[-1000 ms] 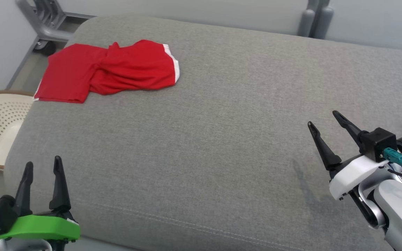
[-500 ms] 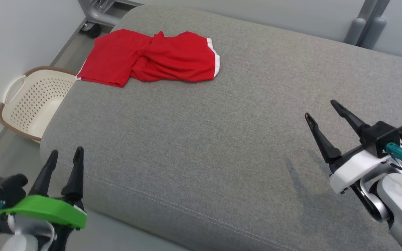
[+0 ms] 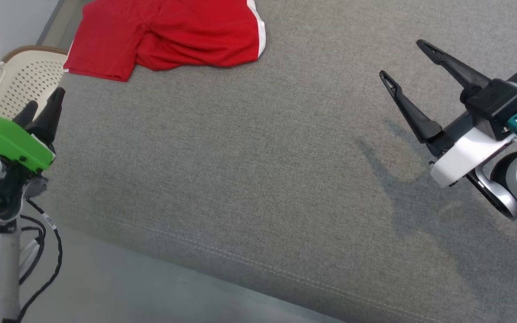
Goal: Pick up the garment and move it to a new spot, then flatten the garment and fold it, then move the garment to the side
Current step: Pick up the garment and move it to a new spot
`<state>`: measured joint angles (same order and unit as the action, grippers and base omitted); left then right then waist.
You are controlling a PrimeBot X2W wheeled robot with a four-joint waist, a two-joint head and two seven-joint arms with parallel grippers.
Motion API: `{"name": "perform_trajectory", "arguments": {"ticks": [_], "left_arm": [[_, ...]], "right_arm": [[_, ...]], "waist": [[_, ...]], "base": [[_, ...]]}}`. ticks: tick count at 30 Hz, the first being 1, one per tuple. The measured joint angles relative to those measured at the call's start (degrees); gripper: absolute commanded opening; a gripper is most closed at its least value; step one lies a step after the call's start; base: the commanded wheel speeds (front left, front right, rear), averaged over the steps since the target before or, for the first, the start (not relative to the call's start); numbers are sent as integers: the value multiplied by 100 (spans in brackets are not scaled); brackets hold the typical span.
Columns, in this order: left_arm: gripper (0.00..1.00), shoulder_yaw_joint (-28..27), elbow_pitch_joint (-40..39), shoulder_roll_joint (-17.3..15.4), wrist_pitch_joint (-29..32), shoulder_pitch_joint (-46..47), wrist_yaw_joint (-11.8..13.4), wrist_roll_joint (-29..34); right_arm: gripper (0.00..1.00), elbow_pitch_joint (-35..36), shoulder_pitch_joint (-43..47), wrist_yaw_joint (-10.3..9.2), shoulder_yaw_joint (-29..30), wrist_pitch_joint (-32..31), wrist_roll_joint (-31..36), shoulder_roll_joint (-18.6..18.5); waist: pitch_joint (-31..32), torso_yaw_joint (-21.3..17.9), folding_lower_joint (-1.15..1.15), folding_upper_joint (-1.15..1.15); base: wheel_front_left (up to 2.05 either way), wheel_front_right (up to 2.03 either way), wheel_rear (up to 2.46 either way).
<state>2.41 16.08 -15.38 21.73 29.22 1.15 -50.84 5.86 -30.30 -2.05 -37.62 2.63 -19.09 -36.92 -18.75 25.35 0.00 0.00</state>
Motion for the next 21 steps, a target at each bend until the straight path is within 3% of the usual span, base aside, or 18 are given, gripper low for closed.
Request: {"name": "perform_trajectory", "arguments": {"ticks": [6,21], "left_arm": [[100,-240,382,2,516,811,366,-265],[100,-646,866,-226,809,2105,468,-300]], "right_arm": [[100,287,-332,1,168,-310,43,-108],[100,1033,-1157,97,464,-835,203,-376]], "waist": [[-473,-193,0,0],[-1663,-812,0,0]], "base": [[0,0,0],[0,0,0]]}}
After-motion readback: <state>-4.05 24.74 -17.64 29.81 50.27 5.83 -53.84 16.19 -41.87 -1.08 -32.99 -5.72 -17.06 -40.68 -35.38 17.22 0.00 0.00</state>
